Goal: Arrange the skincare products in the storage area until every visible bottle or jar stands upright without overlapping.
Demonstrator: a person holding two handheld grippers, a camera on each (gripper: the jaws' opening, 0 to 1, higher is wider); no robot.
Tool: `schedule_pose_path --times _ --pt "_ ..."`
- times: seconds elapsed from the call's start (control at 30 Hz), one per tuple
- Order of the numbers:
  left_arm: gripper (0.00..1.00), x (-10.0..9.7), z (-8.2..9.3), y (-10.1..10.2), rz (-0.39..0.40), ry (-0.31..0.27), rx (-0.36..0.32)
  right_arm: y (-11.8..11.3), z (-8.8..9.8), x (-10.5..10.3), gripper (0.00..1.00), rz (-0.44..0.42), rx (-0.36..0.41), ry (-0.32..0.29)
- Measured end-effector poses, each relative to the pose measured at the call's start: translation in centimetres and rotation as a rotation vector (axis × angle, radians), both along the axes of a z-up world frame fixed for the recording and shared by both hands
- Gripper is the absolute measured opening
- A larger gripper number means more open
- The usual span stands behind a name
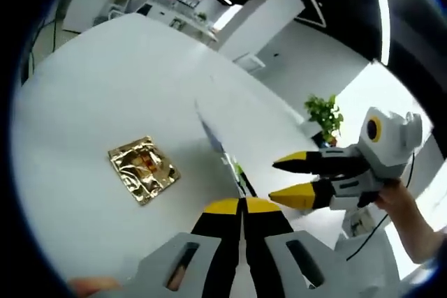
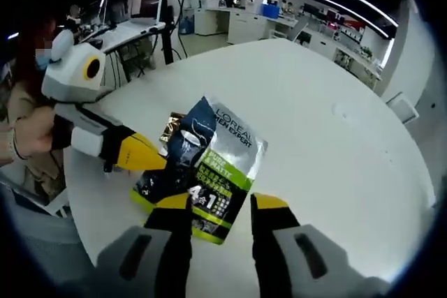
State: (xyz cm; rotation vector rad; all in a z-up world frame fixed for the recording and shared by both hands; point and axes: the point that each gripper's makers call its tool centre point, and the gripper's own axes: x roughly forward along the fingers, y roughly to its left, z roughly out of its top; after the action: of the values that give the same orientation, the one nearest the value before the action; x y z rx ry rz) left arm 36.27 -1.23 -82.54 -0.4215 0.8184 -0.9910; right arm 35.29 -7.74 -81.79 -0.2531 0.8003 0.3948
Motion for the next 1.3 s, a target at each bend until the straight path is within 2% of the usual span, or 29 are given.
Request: schedule_pose_path --times 0.37,0.5,0.63,0.7,0.8,0.93,1.17,1.3 --pt "0.00 -1.0 1.9 0.9 -0.014 -0.053 -0.017 1.3 2.2 -3.4 0.25 -0.039 0.136 -0.070" --pt "0.00 -1.3 2.8 1.0 -0.017 -0.068 -0.033 1.6 2.8 -4.8 0.25 -0.103 0.264 -0.089" --pt "0.00 -1.8 3.4 0.7 -0.032 -0.082 -0.042 1.3 2.6 -5.8 0.25 -0.152 0.345 -0.088" --pt "0.00 -1.8 3.4 0.5 -0.036 -0.087 -0.039 1.3 2.0 -6.4 0.24 -0.184 0.401 -0.066" --pt "0.00 -2.0 3.3 0.3 -0.046 -0.075 -0.040 1.0 1.3 -7.2 0.24 -0.206 0.422 -0.058" --pt "0.00 -2.1 3.0 0.4 -0.064 -0.095 0.012 1.1 1.3 -7.9 0.23 -0.232 0.469 -0.058" --pt "0.00 -1.9 2.1 0.8 -0.083 -0.081 0.087 0.9 1.1 -8.2 0.24 -0.247 0.479 -0.057" --pt "0.00 -1.9 1.7 0.9 -0.089 -0.067 0.106 1.1 1.1 -8.2 0.24 -0.238 0.477 -0.050"
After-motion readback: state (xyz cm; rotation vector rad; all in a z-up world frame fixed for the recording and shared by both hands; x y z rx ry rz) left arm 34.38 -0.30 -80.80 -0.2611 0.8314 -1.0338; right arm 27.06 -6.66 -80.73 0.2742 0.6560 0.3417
